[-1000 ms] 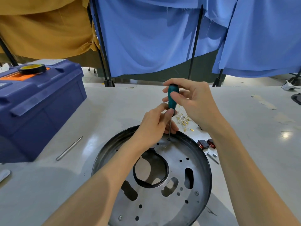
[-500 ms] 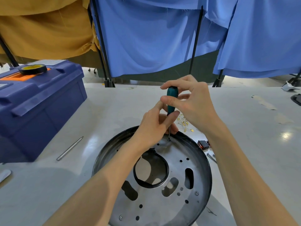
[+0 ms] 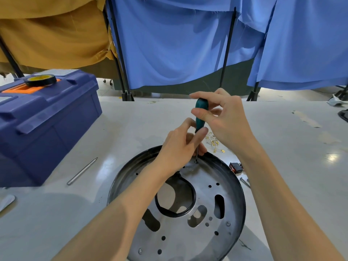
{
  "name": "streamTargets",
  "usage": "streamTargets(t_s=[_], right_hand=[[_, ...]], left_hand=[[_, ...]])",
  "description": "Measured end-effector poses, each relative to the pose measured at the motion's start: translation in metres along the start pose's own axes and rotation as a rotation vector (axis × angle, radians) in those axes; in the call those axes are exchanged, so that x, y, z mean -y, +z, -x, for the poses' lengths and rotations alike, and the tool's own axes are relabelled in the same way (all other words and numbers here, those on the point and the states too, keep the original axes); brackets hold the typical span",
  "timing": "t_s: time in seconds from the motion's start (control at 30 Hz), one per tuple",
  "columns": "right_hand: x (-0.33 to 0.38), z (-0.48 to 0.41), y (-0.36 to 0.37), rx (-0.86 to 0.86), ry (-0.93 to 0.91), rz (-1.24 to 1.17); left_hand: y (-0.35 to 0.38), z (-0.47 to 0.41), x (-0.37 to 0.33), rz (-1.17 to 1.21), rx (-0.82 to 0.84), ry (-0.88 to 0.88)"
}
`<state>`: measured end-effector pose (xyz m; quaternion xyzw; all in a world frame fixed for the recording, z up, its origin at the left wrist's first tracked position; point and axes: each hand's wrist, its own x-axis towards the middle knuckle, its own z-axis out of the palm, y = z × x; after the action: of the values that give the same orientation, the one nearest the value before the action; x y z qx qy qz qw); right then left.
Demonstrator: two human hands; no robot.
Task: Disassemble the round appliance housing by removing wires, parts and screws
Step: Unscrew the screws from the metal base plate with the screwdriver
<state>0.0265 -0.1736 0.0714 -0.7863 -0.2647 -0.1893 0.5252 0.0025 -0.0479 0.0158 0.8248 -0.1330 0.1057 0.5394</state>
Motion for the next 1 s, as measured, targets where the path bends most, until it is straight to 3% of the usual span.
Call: streamTargets(t_s=[0.23, 0.47, 0.63, 0.8, 1.0], right_hand=[[0.003, 0.000, -0.005, 0.110, -0.007, -0.043], [0.001, 0.000, -0.004, 0.023, -0.003, -0.013], [0.001, 0.000, -0.003, 0.084, 0.005, -0.022], [0.000, 0.000, -0.003, 0.019, -0.012, -0.002], [0.002, 0.002, -0.004, 0.077, -0.018, -0.044]], left_hand=[[-0.002, 0.000, 0.001, 0.035, -0.006, -0.010], [0.000, 0.000, 0.004, -0.027, 0.029, 0.036], [-0.003, -0.003, 0.005, -0.009, 0.021, 0.022], [-0.003, -0.001, 0.001, 0.083, 0.016, -0.009], [-0.005, 0.001, -0.005, 0.160, 0.060, 0.006]])
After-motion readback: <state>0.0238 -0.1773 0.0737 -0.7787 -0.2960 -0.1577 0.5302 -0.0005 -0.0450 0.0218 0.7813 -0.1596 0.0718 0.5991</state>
